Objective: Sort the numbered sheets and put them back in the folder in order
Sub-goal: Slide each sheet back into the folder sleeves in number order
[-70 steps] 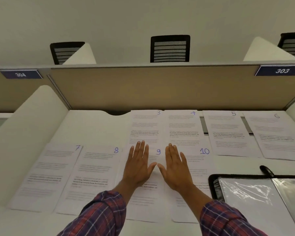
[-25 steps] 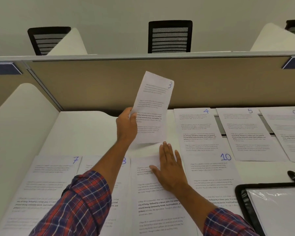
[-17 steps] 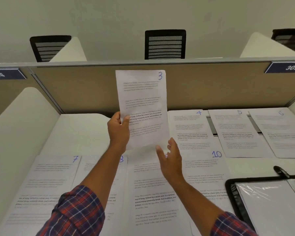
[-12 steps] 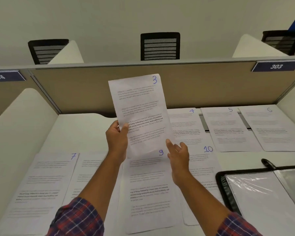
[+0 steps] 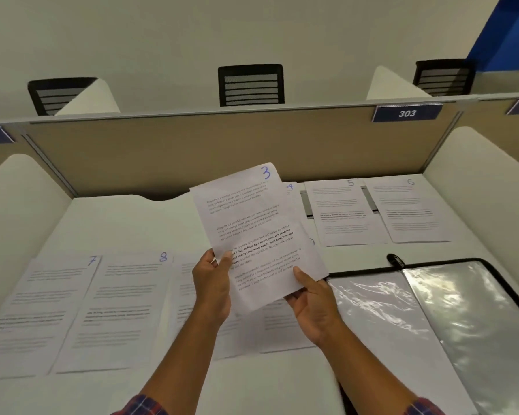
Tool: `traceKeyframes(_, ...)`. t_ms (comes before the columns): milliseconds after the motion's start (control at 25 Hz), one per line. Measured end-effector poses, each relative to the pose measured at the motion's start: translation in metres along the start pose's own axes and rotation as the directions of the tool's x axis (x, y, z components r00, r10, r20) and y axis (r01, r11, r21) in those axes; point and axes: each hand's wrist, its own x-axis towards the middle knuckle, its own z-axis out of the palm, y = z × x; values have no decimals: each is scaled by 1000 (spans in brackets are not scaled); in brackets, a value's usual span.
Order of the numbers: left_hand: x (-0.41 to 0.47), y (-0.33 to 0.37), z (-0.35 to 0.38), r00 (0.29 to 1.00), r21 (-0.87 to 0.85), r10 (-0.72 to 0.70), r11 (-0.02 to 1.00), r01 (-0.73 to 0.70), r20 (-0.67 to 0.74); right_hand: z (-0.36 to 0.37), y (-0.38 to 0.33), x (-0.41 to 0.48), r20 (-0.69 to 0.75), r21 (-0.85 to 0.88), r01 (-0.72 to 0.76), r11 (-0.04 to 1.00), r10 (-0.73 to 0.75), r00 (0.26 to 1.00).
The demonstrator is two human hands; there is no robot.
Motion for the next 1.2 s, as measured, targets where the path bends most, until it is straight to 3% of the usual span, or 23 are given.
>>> traceKeyframes(560, -163, -95, 106, 998, 43, -60, 997, 59, 22, -166, -99, -86, -87, -76, 17, 997, -24, 996)
traceKeyframes(880, -242, -121, 117, 981, 60, -108, 993, 100, 158, -231, -103, -165, -200, -50, 50, 998, -59, 978)
traceKeyframes(1200, -327, -179, 140, 932, 147, -206, 975, 169, 297, -310, -112, -251, -361, -65, 169, 984, -181, 915)
